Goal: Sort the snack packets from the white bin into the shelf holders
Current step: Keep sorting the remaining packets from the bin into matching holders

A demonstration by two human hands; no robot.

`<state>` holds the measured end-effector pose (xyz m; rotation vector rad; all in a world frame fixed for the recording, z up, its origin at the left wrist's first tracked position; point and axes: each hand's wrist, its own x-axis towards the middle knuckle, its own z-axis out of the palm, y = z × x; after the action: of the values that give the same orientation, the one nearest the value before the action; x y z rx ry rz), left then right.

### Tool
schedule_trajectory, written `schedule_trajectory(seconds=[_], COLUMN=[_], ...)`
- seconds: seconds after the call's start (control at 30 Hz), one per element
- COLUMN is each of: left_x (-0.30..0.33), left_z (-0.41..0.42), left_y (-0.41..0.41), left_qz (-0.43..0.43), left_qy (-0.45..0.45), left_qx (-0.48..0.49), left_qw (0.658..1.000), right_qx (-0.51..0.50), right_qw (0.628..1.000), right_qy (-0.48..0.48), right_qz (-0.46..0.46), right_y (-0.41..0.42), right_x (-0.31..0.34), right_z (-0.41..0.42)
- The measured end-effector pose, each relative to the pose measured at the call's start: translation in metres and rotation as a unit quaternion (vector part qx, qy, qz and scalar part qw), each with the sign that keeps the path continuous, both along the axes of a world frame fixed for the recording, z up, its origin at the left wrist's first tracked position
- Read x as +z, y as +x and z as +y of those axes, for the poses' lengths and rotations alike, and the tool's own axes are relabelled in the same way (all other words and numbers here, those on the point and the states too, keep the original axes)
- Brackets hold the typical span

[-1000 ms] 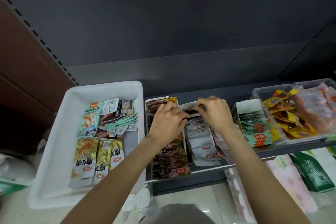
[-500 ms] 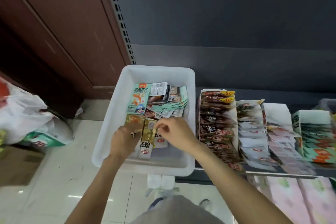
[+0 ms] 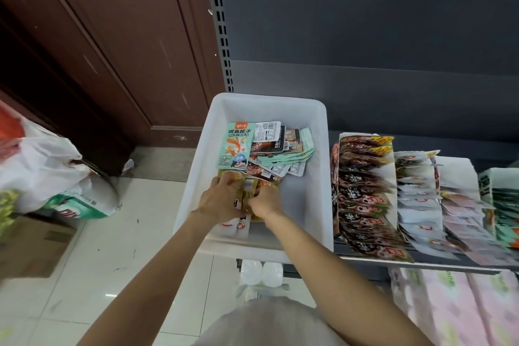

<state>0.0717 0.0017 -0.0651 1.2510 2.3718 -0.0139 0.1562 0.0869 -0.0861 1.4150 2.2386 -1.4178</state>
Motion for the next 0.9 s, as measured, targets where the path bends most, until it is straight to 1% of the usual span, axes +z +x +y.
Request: schedule_trajectory(seconds=[0.07,0.2,0.27,0.33,0.4,0.53,0.63,0.77,0.8,0.83,0.9], left_x=[-0.001,-0.004,-0.006,-0.006,-0.005,-0.005,-0.007,-0.01,-0.011,-0.011,-0.013], left_z=[-0.002,-0.004,-0.003,-0.002,-0.001,-0.003,-0.005,-0.006,-0.006,-0.006,-0.006], left_y=[-0.002,-0.001,0.002,0.004,0.004,0.002,-0.002,-0.004,-0.004,-0.004,-0.005], left_qz=[-0.001,-0.002,-0.004,-0.009,-0.011,-0.021,-0.019,-0.018,-0.015,-0.015,-0.017], left_qy=[0.0,0.018,0.026,0.027,0.027,0.033,0.03,0.03,0.03,0.032,0.038], left_qx=[-0.002,0.0,0.008,0.011,0.009,0.014,0.01,0.008,0.008,0.009,0.007], left_qw=[1.0,1.0,1.0,1.0,1.0,0.999,0.999,0.999,0.999,0.999,0.999], right_qx=[0.031,0.047,0.09,0.113,0.098,-0.005,-0.019,-0.003,0.019,0.044,0.057], right_qw=[0.999,0.995,0.99,0.989,0.993,0.999,0.997,0.997,0.998,0.998,0.995], right_qy=[0.025,0.086,0.108,0.079,0.041,-0.019,-0.071,-0.075,-0.052,-0.009,0.074], right_qz=[-0.02,-0.012,-0.029,-0.054,-0.049,-0.032,-0.014,-0.023,-0.025,-0.034,-0.041], right_y=[0.004,0.015,0.018,0.018,0.013,0.002,0.001,0.002,0.001,0.0,-0.004], right_x=[0.002,0.012,0.015,0.015,0.007,-0.013,-0.004,0.009,0.011,0.012,0.011], right_z=[0.007,0.024,0.025,0.018,0.007,-0.008,-0.002,0.014,0.012,0.009,0.0])
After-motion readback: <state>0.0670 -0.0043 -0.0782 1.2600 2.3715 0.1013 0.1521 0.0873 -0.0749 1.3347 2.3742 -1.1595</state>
